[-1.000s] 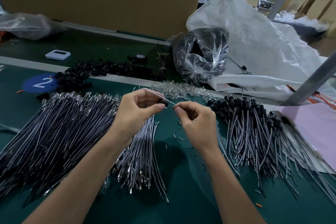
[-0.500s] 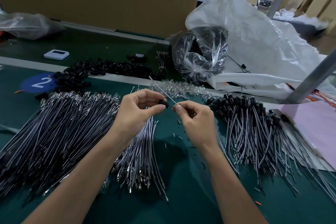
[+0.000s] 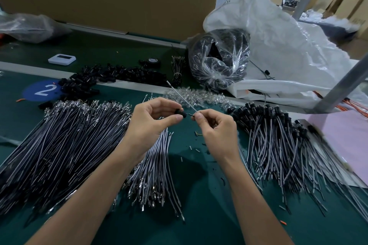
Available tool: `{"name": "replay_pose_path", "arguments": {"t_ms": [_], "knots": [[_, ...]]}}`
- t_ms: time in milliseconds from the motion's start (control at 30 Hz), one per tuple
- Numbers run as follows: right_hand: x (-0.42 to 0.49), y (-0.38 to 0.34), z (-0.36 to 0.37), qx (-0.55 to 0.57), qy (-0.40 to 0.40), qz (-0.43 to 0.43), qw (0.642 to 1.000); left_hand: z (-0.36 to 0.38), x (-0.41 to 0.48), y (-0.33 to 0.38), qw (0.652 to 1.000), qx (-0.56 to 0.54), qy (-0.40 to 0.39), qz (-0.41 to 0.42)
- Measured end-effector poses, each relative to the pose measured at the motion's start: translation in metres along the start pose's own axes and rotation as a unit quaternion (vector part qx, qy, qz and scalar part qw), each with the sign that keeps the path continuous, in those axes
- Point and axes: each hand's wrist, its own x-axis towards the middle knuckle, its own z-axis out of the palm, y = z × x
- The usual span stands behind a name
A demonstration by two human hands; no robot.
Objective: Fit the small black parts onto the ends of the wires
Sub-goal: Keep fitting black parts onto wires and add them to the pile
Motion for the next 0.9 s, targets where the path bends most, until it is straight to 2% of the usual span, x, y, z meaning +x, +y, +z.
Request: {"name": "replay_pose_path", "arguments": {"t_ms": [267, 367, 500, 900], "knots": [[-0.0009, -0.0034, -0.0004, 0.023, 0.028, 0.005, 0.999, 0.0032, -0.0007, 0.0013, 0.998, -0.051, 0.029, -0.021], [-0.0024, -0.0063, 0.0017, 0.027, 0.021, -0.008, 0.999, 0.0041, -0.0011, 0.0023, 0.997, -0.066, 0.037, -0.022], [-0.0020, -0.0060, 0.0010, 0.015, 0.049, -0.027, 0.998, 0.0048, -0.0012, 0.0032, 0.996, -0.084, 0.035, -0.019], [-0.0032, -0.0088, 0.0024, -0.037, 0.056, -0.080, 0.995, 0.0036, -0.0013, 0.0024, 0.997, -0.069, 0.017, -0.027]]}}
